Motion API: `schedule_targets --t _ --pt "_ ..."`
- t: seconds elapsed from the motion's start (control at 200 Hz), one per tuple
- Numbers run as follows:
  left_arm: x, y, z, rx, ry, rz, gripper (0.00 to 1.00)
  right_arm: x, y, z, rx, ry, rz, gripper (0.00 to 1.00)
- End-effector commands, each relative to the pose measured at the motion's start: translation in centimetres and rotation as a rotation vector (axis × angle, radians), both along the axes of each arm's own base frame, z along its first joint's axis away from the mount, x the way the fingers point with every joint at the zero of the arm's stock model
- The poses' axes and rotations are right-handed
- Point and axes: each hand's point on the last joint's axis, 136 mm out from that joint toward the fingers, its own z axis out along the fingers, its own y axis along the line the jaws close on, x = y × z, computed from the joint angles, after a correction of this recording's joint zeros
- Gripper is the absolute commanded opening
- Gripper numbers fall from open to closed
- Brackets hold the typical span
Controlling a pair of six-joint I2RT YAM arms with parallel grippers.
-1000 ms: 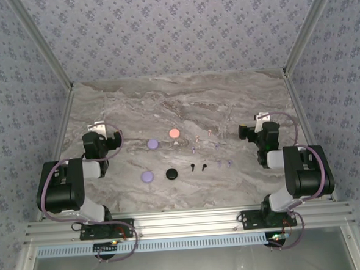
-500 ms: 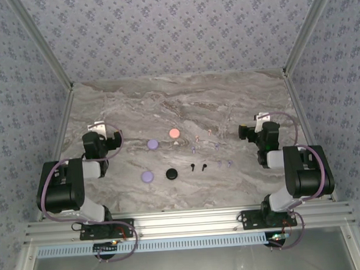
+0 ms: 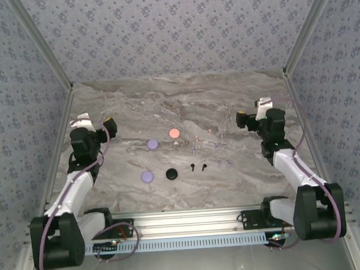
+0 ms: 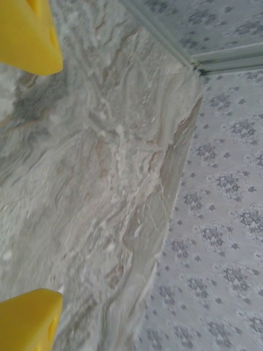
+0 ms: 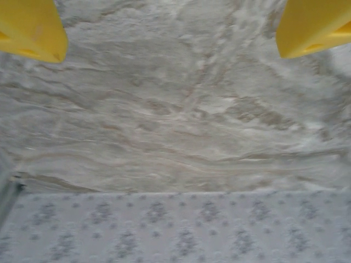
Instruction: Insert wireless bluetooth earbuds into charging case
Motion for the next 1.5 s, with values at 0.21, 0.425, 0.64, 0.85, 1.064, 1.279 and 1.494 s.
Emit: schedule_targets --t 0.21,0.425,0.64,0.85,1.064,1.279,1.494 --pt "-4.4 -5.0 -3.7 -0.363 0.291 -0.087 0.99 -2.8 13.7 -2.2 -0.122 0.338 0.474 1.00" --pt "-4.8 -5.8 -4.0 -0.385 0.310 -0.091 0.99 -3.1 21.2 -4.8 -0.336 0.425 0.798 1.00" --pt "-5.1 -6.1 -4.3 -0.388 0.322 -0.090 0.99 -2.5 26.7 -7.4 -0.520 0.372 1.138 1.00" --pt "-5.7 -5.6 -3.9 -0.376 0.298 -0.066 0.99 -0.5 29.1 -10.6 -0.691 0.341 1.286 1.00" --pt "-6.3 -5.1 -3.9 -0.364 0.295 -0.046 0.99 0.3 30.5 -12.5 -0.714 0.352 1.359 1.00" --pt "-6.4 -5.0 -3.9 -0.355 0.300 -0.040 0.99 0.5 30.9 -14.9 -0.738 0.406 1.384 0.99" --pt "-6.4 -4.8 -4.0 -0.349 0.302 -0.032 0.99 0.3 31.1 -16.1 -0.753 0.445 1.404 0.82"
